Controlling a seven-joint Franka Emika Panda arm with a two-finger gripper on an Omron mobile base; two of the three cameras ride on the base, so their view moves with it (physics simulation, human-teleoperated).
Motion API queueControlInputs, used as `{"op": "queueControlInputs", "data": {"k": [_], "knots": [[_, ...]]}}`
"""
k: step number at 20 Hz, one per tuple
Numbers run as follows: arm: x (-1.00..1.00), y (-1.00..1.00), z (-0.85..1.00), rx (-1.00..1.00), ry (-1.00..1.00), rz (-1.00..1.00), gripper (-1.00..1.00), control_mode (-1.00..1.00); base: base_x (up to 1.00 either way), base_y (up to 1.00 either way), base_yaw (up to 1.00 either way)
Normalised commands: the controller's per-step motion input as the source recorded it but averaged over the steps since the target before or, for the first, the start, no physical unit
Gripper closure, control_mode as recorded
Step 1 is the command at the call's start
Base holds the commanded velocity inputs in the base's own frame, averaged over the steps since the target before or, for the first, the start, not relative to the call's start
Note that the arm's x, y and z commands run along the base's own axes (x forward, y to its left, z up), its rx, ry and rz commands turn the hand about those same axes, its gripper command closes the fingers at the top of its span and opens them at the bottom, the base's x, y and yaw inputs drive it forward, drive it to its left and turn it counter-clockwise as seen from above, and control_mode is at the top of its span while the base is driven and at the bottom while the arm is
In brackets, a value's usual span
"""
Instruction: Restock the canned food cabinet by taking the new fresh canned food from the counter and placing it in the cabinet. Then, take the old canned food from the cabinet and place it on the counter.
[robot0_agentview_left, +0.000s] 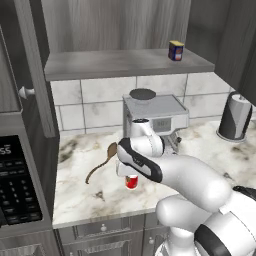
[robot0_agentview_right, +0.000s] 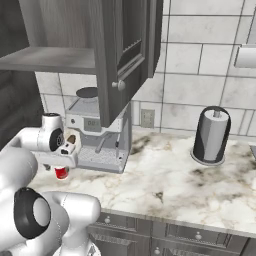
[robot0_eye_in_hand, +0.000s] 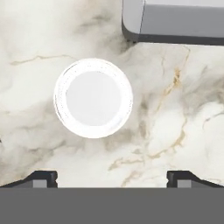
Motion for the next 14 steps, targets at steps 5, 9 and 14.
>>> {"op": "queueControlInputs", "data": {"k": [5, 9, 14], "knots": [[0.0, 0.01, -0.19, -0.08, -0.04, 0.0, -1.0, -1.0, 0.0, 0.0, 0.0], [0.01, 0.0, -0.18, -0.08, -0.09, 0.0, -1.0, -1.0, 0.0, 0.0, 0.0], [0.11, 0.03, -0.15, -0.03, -0.07, 0.0, -1.0, -1.0, 0.0, 0.0, 0.0]]}}
